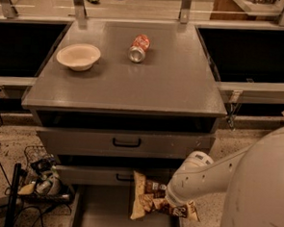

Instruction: Pick brown chip bag from bottom drawer and place on counter

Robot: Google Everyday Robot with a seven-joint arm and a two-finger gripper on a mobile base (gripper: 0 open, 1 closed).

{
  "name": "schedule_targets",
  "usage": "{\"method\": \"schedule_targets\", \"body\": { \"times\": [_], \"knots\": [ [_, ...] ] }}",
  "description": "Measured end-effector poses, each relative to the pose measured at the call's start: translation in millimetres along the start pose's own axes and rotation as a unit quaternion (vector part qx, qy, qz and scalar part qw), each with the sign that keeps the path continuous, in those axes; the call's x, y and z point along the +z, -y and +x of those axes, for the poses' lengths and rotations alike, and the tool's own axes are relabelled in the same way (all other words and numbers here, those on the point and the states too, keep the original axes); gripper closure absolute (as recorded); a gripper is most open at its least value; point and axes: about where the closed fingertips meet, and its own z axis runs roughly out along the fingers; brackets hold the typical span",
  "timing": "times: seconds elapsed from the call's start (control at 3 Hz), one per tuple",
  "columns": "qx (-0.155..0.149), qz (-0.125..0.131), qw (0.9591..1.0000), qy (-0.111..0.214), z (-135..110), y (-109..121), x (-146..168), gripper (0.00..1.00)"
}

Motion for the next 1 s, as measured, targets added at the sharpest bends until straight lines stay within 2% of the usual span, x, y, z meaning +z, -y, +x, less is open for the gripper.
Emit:
{"method": "schedule_targets", "body": {
  "times": [0.33, 0.67, 1.0],
  "knots": [
    [0.002, 0.004, 1.0, 0.001, 1, 3, -4, 1.0],
    [0.014, 0.023, 0.9996, 0.007, 5, 17, -27, 1.0],
    [0.025, 0.06, 0.9979, 0.008, 23, 29, -70, 1.0]
  ]
}}
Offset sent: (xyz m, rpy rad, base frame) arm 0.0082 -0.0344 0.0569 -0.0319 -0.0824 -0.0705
